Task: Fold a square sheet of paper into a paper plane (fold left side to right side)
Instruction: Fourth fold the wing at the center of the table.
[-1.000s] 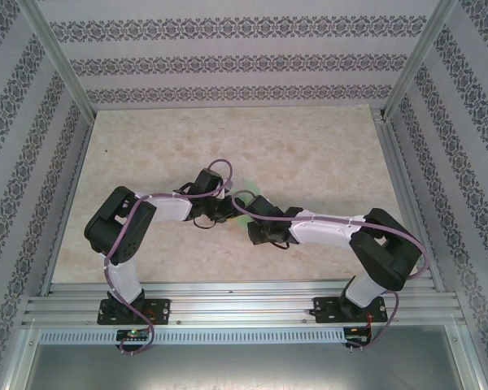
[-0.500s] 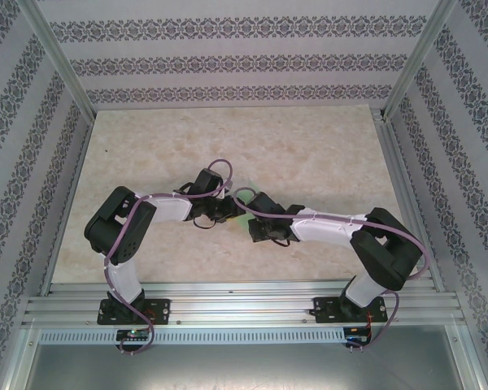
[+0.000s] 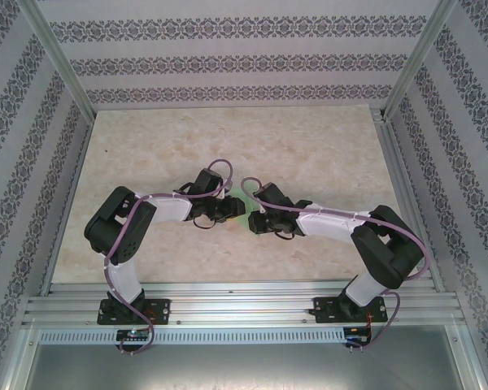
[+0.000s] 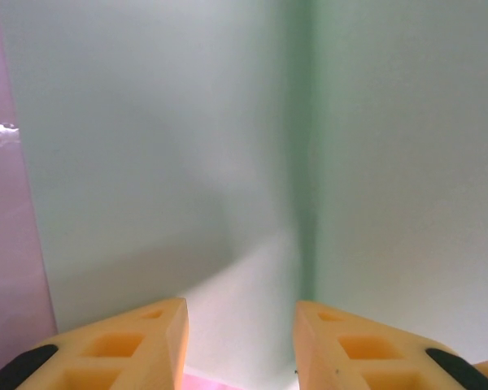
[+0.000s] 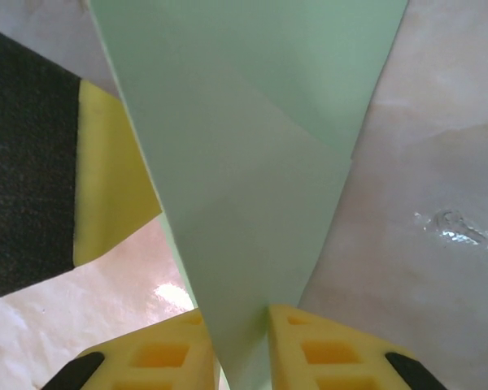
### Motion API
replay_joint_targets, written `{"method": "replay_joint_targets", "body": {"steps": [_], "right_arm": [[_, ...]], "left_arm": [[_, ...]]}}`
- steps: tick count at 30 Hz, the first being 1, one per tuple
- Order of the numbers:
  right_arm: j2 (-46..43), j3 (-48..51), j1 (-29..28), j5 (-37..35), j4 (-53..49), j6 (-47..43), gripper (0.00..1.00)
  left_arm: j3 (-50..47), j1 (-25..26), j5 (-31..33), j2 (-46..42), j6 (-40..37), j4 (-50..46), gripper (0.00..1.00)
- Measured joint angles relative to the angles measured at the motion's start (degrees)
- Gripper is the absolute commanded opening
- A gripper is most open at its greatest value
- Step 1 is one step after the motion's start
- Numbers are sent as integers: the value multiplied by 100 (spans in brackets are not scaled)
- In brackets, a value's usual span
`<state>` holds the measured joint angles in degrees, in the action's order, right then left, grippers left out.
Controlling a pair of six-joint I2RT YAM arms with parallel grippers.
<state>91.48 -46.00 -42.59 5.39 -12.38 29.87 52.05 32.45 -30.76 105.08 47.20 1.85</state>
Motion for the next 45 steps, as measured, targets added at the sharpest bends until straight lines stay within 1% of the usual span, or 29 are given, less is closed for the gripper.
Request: {"method": "replay_joint_targets", "body": {"steps": [14, 17, 21, 25, 37, 45], "right_arm": [[0, -120, 76, 76, 28, -105, 28], [0, -168, 111, 76, 26, -114, 25], [2, -190, 138, 133, 50, -146, 16], [24, -190, 238, 367, 146, -133, 11], [330, 118, 636, 1228, 791, -127, 10], [459, 181, 855, 1600, 1086, -127, 11]], "left_arm": [[0, 0, 0, 0, -17, -17, 40], [0, 0, 0, 0, -17, -17, 40], [0, 0, 2, 0, -20, -20, 40], [0, 0, 4, 0, -22, -20, 40], [0, 0, 35, 0, -42, -87, 40], [0, 0, 127, 0, -44, -125, 40]]}}
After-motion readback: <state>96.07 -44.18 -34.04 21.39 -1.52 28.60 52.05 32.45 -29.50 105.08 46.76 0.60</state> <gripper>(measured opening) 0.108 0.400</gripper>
